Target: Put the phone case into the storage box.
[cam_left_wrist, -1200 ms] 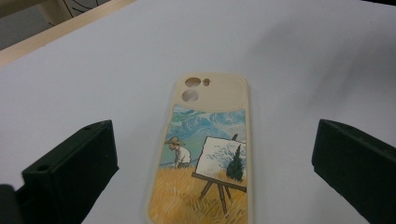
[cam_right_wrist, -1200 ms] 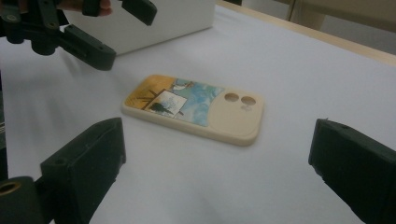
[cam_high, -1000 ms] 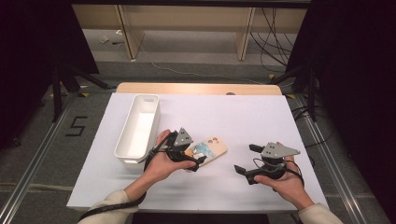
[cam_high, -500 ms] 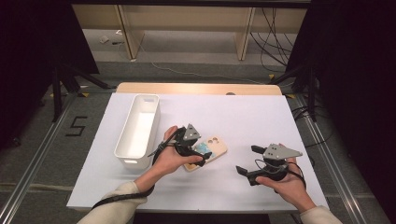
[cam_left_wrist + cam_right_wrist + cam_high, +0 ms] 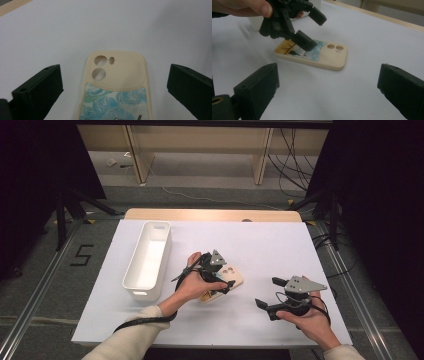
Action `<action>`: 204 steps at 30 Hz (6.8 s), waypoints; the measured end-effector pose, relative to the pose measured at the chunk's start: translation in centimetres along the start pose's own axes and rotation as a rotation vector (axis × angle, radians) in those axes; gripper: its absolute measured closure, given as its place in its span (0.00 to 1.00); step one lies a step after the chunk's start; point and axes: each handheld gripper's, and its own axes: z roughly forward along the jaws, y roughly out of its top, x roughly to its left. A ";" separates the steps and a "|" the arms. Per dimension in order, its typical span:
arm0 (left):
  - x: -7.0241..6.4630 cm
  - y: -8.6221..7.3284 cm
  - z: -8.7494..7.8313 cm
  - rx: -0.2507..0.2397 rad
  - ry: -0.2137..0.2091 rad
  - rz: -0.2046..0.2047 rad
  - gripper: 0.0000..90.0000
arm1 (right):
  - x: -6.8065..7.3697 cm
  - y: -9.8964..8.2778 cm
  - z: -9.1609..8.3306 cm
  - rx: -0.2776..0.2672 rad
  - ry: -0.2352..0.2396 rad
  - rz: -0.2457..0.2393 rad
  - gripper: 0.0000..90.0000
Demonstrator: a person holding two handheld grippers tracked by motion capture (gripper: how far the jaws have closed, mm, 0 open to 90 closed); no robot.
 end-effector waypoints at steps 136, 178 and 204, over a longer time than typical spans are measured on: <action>0.7 1.0 5.3 0.189 -0.066 0.025 0.10 | 0.0 -0.1 -0.1 0.003 0.009 -0.004 0.06; 0.9 3.8 1.7 -0.026 0.039 -0.014 0.12 | 0.0 0.0 -0.1 0.000 0.013 -0.007 0.06; 2.0 5.7 -2.2 -0.240 0.149 -0.080 0.12 | 0.0 0.1 0.0 0.000 0.019 -0.010 0.06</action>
